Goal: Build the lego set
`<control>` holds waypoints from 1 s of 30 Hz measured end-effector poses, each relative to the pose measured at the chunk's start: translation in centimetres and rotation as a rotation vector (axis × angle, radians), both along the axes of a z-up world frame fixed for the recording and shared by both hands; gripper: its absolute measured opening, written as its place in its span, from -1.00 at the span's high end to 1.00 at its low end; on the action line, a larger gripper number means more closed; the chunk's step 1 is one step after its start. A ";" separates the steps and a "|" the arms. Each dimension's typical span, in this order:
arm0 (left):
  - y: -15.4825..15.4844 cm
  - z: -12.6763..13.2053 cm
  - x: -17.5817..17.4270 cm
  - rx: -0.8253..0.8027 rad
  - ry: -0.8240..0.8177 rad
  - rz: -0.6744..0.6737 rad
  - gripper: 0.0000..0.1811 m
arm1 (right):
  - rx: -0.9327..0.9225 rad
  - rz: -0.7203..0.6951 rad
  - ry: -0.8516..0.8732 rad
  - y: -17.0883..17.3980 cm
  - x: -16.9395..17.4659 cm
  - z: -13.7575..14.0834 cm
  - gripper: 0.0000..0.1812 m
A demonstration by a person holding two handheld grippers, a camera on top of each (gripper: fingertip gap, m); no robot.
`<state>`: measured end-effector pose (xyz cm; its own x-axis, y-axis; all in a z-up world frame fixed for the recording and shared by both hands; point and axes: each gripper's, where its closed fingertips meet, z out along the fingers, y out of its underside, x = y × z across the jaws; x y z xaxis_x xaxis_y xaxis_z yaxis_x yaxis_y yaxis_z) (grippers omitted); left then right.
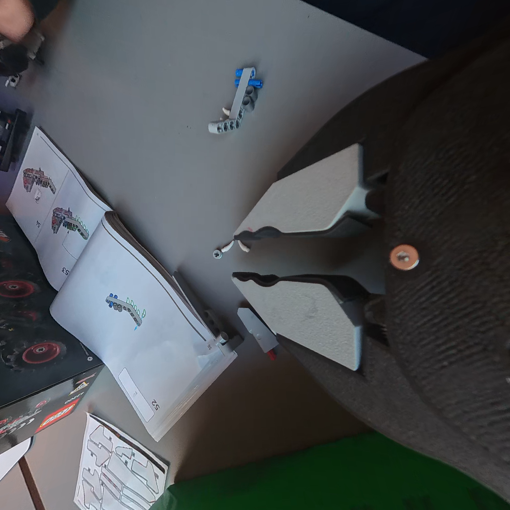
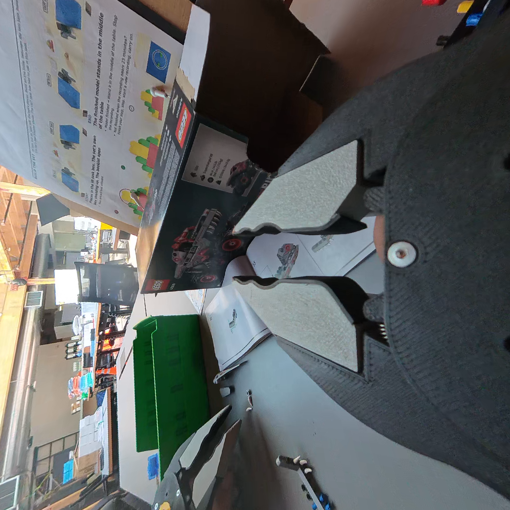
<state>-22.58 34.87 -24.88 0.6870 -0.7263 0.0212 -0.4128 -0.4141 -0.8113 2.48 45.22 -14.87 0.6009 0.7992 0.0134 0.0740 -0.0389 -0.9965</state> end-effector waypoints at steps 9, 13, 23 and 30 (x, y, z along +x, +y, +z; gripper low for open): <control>0.0 0.2 0.0 -0.001 -0.019 -0.002 0.77 | -0.008 0.004 -0.009 0.1 -0.1 -0.4 0.73; 0.0 0.2 0.0 0.001 -0.013 0.000 0.77 | -0.005 0.012 -0.021 -0.1 -0.4 -0.5 0.73; -0.1 0.1 0.0 -0.002 -0.011 -0.001 0.77 | 0.002 0.018 -0.028 -0.4 -0.6 -0.5 0.73; -0.2 -0.5 0.1 -0.039 0.012 -0.014 0.77 | -0.012 0.024 -0.036 -0.3 -0.9 -1.0 0.73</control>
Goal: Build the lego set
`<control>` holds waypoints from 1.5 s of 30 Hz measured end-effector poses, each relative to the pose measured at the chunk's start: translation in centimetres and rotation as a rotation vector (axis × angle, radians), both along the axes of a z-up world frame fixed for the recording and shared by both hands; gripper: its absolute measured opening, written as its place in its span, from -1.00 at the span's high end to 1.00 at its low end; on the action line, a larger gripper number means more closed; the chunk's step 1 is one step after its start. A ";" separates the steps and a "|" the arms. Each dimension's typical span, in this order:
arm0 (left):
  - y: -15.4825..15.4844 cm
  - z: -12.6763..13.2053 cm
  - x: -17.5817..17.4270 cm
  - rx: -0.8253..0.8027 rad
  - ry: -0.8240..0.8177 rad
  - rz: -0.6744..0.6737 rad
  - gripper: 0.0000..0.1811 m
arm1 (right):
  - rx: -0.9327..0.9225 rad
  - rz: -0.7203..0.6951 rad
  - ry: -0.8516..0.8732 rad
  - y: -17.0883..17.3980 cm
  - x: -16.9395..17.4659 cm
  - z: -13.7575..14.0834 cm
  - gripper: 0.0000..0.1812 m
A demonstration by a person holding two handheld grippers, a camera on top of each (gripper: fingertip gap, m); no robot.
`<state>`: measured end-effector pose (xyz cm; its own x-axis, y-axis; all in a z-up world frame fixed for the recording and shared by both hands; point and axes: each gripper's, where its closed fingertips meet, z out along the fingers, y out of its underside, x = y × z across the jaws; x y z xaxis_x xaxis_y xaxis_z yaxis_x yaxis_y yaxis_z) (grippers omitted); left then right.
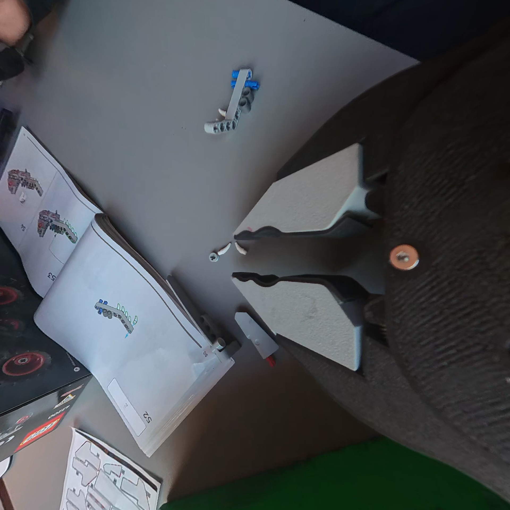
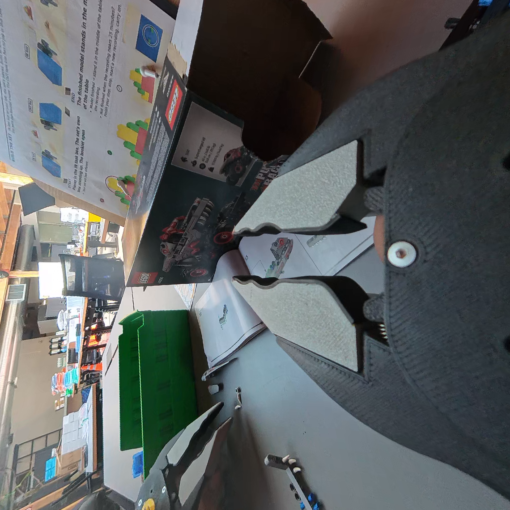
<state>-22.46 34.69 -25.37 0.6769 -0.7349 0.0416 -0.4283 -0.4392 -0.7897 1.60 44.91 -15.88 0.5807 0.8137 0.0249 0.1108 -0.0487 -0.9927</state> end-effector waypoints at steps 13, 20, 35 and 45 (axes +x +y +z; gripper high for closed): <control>-0.1 0.1 0.1 0.007 -0.006 -0.009 0.77 | -0.001 0.026 -0.028 -0.5 -0.7 -0.5 0.73; -2.0 1.6 1.6 0.001 -0.133 -0.151 0.74 | -0.003 0.049 -0.044 -1.0 -1.3 -0.8 0.73; -4.7 1.8 5.3 -0.075 -0.196 -0.295 0.73 | 0.059 0.033 -0.084 -1.3 -1.3 -0.4 0.73; -4.6 1.8 5.3 -0.070 -0.194 -0.294 0.74 | 0.043 0.031 -0.097 -1.0 -1.4 -1.1 0.73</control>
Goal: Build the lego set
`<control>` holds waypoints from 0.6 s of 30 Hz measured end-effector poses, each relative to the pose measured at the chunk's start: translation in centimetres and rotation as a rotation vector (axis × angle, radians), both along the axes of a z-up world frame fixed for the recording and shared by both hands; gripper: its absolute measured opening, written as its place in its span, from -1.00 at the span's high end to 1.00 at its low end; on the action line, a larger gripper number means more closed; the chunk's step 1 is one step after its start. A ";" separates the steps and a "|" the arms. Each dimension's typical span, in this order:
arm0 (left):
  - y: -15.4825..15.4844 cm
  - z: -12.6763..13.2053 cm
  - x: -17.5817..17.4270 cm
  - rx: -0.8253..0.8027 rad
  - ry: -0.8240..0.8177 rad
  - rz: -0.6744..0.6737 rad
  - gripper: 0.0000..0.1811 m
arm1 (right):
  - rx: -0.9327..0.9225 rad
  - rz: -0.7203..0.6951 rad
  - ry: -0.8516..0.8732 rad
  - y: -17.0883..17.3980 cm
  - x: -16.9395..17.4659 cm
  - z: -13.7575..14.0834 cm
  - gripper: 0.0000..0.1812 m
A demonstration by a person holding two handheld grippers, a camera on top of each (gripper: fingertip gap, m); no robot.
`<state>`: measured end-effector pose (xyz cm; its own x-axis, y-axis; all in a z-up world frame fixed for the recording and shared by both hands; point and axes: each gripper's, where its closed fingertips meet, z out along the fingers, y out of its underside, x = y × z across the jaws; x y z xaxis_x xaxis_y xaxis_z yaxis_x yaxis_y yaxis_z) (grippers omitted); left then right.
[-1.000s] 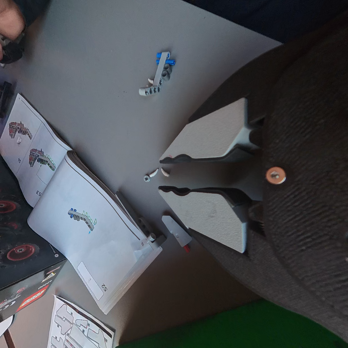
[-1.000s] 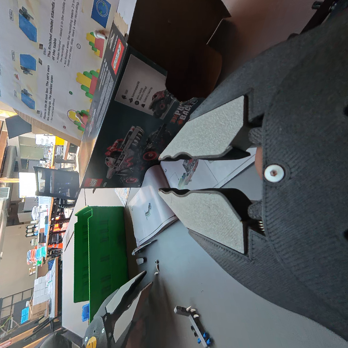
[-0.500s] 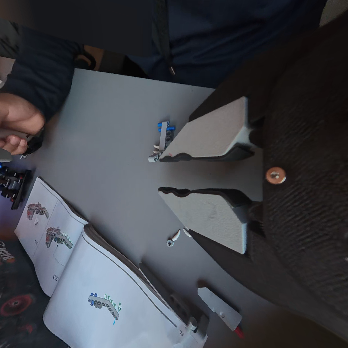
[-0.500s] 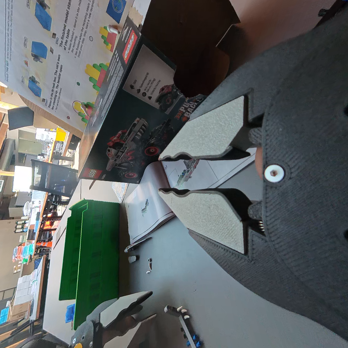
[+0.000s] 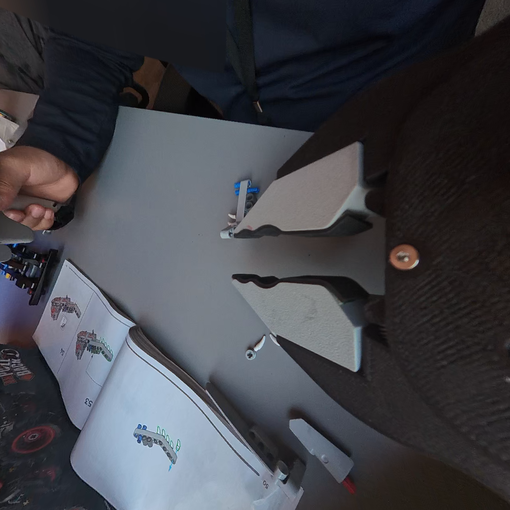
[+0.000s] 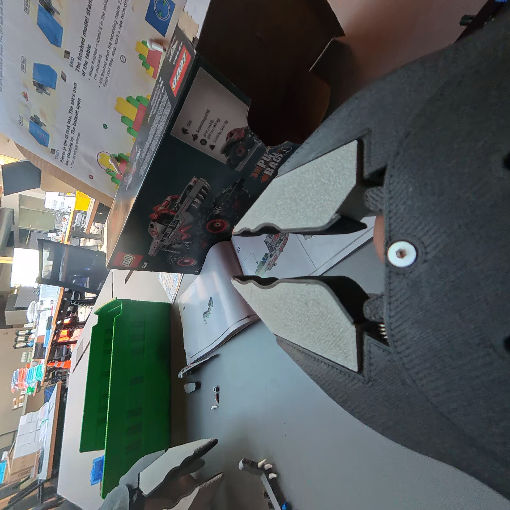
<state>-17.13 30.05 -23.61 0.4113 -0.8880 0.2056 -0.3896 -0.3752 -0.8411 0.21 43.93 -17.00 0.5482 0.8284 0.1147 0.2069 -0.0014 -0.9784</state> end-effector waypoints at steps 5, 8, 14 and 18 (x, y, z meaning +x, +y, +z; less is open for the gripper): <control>0.0 0.1 0.0 0.003 -0.005 -0.001 0.75 | -0.005 -0.018 0.003 0.5 0.3 -0.2 0.73; 0.0 0.2 0.0 0.001 -0.012 -0.003 0.75 | -0.002 -0.043 0.018 1.0 0.9 0.0 0.73; 0.0 0.5 -0.1 0.005 -0.036 -0.003 0.75 | 0.000 -0.087 0.076 1.8 2.1 0.8 0.73; 0.0 0.7 -0.1 0.018 -0.045 0.000 0.75 | -0.019 -0.109 0.116 2.4 2.7 0.8 0.72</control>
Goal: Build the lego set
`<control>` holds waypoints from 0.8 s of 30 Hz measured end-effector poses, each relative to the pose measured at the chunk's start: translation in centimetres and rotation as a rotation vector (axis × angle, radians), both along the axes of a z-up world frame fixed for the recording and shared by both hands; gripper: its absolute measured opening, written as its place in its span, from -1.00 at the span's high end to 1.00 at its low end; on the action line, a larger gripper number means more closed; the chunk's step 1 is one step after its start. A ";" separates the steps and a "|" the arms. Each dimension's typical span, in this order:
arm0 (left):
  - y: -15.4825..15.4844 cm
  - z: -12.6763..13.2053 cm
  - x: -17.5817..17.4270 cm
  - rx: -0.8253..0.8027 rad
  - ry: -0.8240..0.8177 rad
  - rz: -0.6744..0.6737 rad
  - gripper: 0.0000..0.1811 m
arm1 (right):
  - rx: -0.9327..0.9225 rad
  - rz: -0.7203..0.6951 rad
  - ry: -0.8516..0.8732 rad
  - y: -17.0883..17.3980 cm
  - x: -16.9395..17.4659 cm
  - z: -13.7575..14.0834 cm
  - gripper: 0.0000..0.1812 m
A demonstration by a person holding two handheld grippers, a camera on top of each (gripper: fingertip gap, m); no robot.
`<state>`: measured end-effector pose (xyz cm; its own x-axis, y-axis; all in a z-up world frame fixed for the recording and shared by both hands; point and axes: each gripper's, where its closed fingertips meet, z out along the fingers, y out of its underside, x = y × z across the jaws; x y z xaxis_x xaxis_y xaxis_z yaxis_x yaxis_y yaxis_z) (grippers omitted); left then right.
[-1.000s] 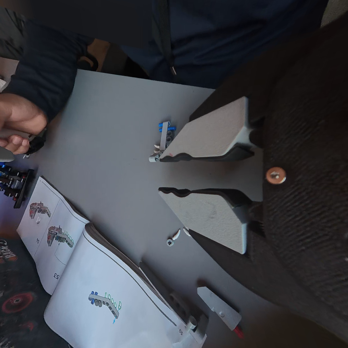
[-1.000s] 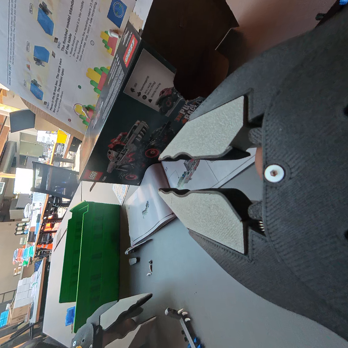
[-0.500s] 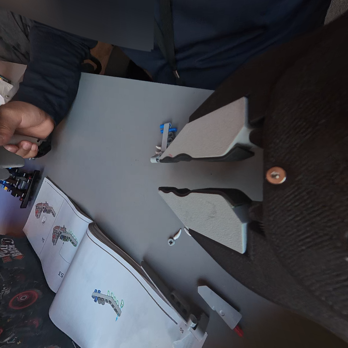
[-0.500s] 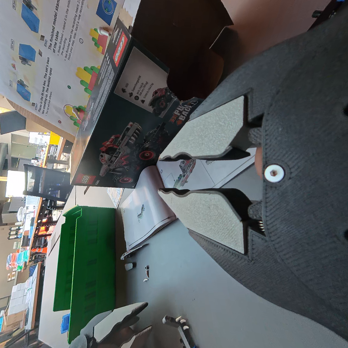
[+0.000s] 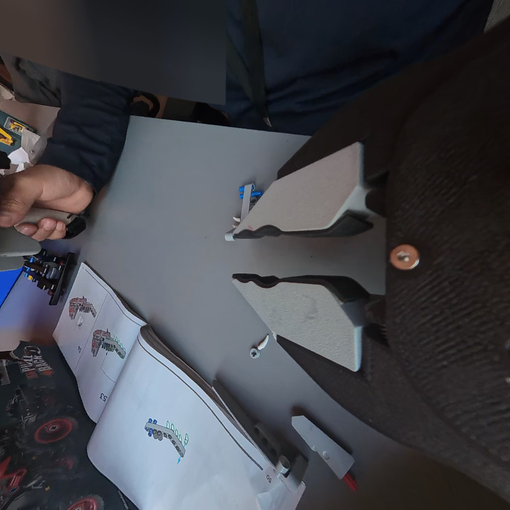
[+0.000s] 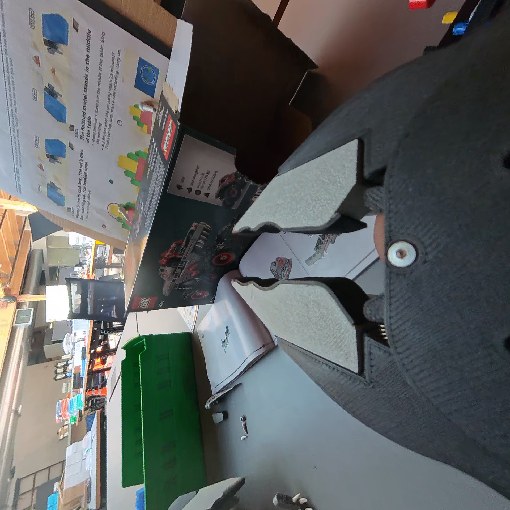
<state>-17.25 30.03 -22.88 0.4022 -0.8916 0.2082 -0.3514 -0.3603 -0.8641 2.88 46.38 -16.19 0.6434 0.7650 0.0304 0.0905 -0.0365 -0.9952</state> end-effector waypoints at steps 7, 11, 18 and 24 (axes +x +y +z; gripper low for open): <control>0.0 0.3 -0.1 -0.002 -0.023 0.001 0.75 | -0.048 0.004 0.036 0.5 0.2 -0.5 0.69; 0.0 0.5 -0.2 -0.013 -0.043 -0.001 0.75 | -0.052 0.010 0.034 0.5 0.1 -0.7 0.70; 0.0 0.9 -0.3 -0.040 -0.089 -0.014 0.75 | -0.032 0.028 -0.017 0.2 -0.8 -1.2 0.70; -0.4 1.0 -0.1 -0.042 -0.089 -0.041 0.75 | -0.003 0.046 -0.044 -0.3 -1.3 -1.2 0.70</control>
